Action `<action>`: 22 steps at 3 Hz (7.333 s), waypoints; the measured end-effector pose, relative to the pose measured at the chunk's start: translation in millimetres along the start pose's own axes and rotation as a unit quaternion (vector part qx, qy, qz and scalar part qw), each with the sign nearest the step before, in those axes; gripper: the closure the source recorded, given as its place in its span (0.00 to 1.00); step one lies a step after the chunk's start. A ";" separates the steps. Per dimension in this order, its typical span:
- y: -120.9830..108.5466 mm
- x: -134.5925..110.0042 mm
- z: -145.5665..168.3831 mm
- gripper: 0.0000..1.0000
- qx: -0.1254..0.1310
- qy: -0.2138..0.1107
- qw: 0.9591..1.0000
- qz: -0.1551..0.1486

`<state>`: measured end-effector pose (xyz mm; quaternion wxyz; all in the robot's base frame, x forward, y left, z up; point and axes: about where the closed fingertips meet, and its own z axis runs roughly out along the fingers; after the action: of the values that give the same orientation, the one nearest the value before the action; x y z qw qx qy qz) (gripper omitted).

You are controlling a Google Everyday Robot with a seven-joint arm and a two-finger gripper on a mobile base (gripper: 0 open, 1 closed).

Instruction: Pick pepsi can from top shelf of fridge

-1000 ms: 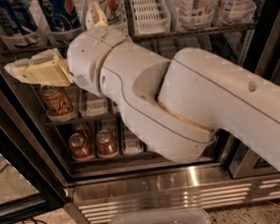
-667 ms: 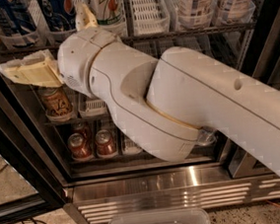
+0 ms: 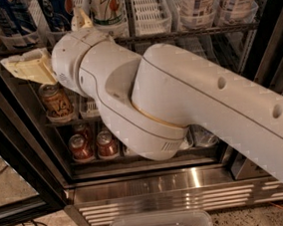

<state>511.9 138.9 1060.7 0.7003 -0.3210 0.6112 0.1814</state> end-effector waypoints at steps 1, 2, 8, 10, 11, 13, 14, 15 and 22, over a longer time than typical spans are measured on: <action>-2.2 7.5 8.3 0.14 0.015 0.008 1.000 0.012; -6.6 15.1 15.7 0.14 0.032 0.010 0.999 0.022; -52.9 13.6 40.5 0.20 0.100 -0.003 0.995 0.003; -64.2 12.5 51.5 0.22 0.111 -0.003 0.994 0.011; -69.6 17.0 57.9 0.22 0.117 0.002 0.993 0.019; -76.7 22.0 62.8 0.29 0.127 0.009 0.991 0.027; -75.8 21.6 61.5 0.48 0.128 0.010 0.991 0.028; -74.8 21.5 61.9 0.70 0.128 0.010 0.991 0.028; -103.8 -59.7 -9.0 1.00 0.118 -0.131 0.983 -0.050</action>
Offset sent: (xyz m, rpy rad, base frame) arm 0.0315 0.0098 -0.0309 0.0583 0.0468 -0.1121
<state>561.1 65.6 1142.0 0.8156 -0.2399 0.5141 0.1138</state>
